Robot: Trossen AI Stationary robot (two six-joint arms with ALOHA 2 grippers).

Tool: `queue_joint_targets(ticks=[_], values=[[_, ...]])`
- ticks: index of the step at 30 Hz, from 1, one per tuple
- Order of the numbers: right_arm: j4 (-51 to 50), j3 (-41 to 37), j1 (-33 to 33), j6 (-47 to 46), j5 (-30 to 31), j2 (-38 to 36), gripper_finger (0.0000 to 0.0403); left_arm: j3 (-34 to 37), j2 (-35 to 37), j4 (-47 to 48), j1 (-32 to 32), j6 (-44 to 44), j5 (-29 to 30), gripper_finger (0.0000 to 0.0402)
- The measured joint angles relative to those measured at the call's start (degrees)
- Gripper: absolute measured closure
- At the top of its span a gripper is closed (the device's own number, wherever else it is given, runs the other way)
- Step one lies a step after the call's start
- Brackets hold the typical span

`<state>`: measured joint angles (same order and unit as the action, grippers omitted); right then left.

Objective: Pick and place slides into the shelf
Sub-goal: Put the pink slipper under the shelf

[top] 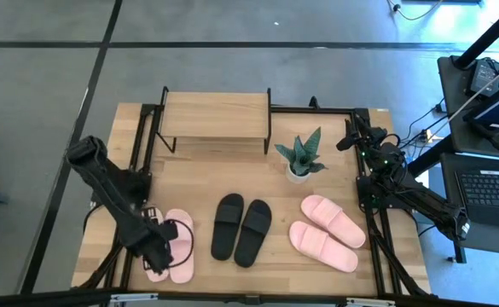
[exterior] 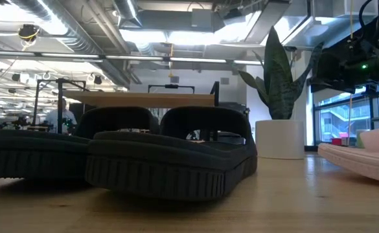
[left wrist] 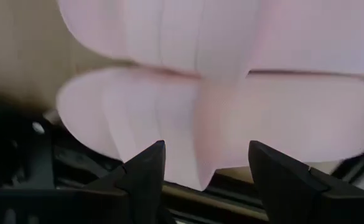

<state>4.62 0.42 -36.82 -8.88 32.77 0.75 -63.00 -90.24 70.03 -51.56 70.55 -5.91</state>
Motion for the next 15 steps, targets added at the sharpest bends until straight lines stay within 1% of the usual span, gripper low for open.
queue_joint_targets(ticks=[4, 8, 11, 15], values=[[0.0, 0.0, 0.0, 0.0, 0.0, 0.0, 0.0203, 0.0, -4.1, 1.1, -0.6, 4.3, -0.3, 0.0182], [0.0, 0.0, 0.0, 0.1, 0.0, 0.0, 0.0203, 0.0, -7.5, 5.0, -0.6, 6.7, -1.8, 0.0182], [0.0, 0.0, 0.0, 0.1, 0.0, 0.0, 0.0203, 0.0, -9.4, 7.7, -0.6, 7.1, -2.4, 0.0182], [0.0, 0.0, 0.0, 0.1, 0.0, 0.0, 0.0203, 0.0, -11.4, 8.0, -0.3, 7.1, -2.2, 0.0183]])
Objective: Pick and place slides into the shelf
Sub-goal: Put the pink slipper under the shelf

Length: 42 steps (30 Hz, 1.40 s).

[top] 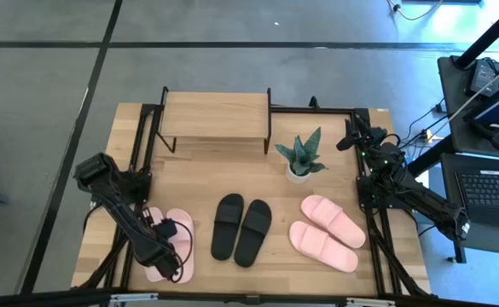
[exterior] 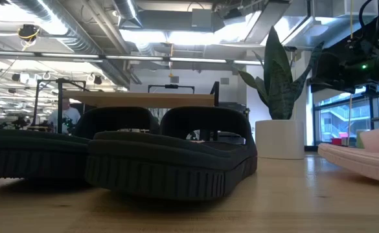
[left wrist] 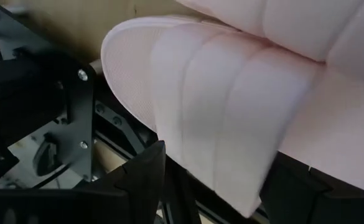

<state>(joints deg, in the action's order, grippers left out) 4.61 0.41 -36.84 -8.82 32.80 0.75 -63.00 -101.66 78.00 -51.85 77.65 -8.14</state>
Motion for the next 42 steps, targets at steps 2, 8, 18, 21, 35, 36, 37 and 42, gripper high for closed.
queue_joint_targets(ticks=[2, 8, 18, 21, 35, 36, 37, 42], values=[[0.0, 0.0, 0.0, -0.1, 0.0, 0.0, 0.0203, 0.0, -0.9, 0.0, 0.3, 0.0, -0.3, 0.0188], [0.0, 0.0, 0.0, 0.0, 0.0, 0.0, 0.0203, 0.0, -1.3, -0.7, 1.6, 0.0, -0.7, 0.0244], [0.0, 0.0, 0.0, 0.0, 0.0, 0.0, 0.0203, 0.0, -1.2, -0.7, 3.5, -2.8, -3.7, 0.0392], [0.0, 0.0, 0.0, 0.0, 0.0, 0.0, 0.0203, 0.0, -0.6, -0.9, 4.2, -5.2, -6.2, 0.0388], [0.0, 0.0, 0.0, -0.1, 0.0, 0.0, 0.0203, -0.7, 18.7, -0.6, 10.7, -4.2, -10.9, 0.0398], [0.0, 0.0, 0.0, -0.2, 0.0, 0.0, 0.0203, -1.2, 20.2, -0.6, 11.3, -4.2, -9.9, 0.0398], [0.0, 0.0, 0.0, -0.1, 0.0, 0.0, 0.0203, -1.8, 21.8, -0.6, 12.0, -4.3, -8.4, 0.0399], [0.0, 0.0, 0.0, -0.2, 0.0, 0.0, 0.0203, -6.7, 27.2, -0.6, 16.0, -9.0, 5.7, 0.0399]])
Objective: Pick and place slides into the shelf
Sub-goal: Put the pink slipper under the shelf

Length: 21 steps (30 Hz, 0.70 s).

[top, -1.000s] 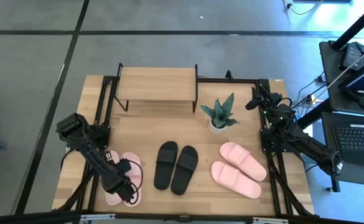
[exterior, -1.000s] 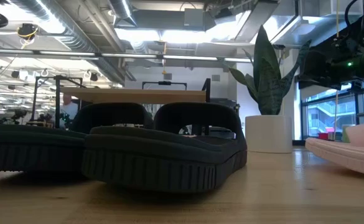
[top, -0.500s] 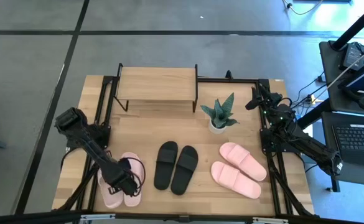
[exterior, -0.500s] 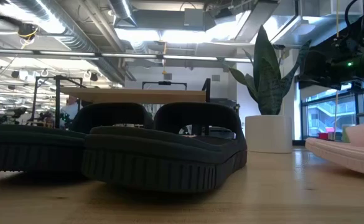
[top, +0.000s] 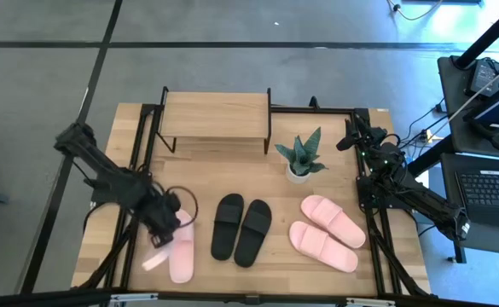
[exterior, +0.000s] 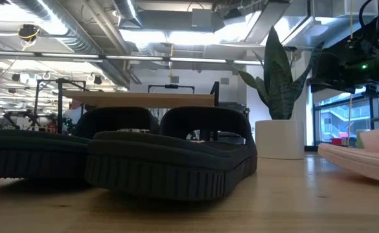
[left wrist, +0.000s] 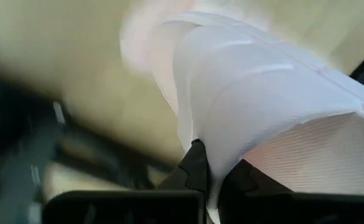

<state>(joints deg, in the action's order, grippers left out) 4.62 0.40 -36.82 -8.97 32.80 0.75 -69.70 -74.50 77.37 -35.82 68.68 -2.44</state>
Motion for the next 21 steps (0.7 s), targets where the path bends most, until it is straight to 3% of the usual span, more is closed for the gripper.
queue_joint_targets(ticks=[6, 9, 16, 21], values=[[0.0, 0.0, 0.0, 0.1, 0.0, 0.0, 0.0203, -8.2, 0.6, 1.7, 6.1, -13.0, 21.7, 0.0400], [0.0, 0.0, 0.0, 0.2, 0.0, 0.0, 0.0203, -9.7, -0.6, 2.9, 9.9, -19.9, 28.5, 0.0400], [0.0, 0.0, 0.0, 0.2, 0.0, 0.0, 0.0203, -9.8, -7.6, 12.0, 19.3, -33.2, 28.7, 0.0401], [0.0, 0.0, 0.0, 0.3, 0.0, 0.0, 0.0203, -9.8, -13.2, 12.0, 23.2, -37.8, 29.4, 0.0401]])
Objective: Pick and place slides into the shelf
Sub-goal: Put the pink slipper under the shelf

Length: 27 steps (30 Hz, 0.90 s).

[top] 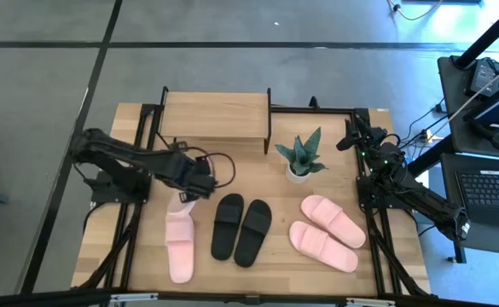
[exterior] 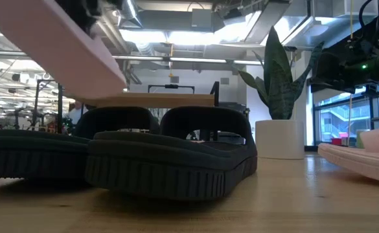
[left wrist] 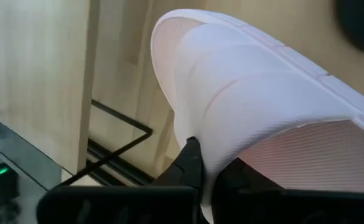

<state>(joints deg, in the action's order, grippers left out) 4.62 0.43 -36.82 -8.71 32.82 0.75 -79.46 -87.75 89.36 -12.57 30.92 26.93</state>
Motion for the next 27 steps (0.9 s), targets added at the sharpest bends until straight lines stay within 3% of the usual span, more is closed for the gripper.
queue_joint_targets(ticks=[7, 13, 27], values=[[0.0, 0.0, 0.0, 0.1, 0.0, 0.0, 0.0203, 3.2, -6.8, -1.8, 2.1, 0.3, 1.8, 0.0401], [0.0, 0.0, 0.0, 0.2, 0.0, 0.0, 0.0203, 10.9, -6.7, -10.9, 2.1, -1.4, 3.0, 0.0401], [0.0, 0.0, 0.0, 0.2, 0.0, 0.0, 0.0203, 24.5, -6.6, -14.5, 7.5, 3.3, 8.2, 0.0401]])
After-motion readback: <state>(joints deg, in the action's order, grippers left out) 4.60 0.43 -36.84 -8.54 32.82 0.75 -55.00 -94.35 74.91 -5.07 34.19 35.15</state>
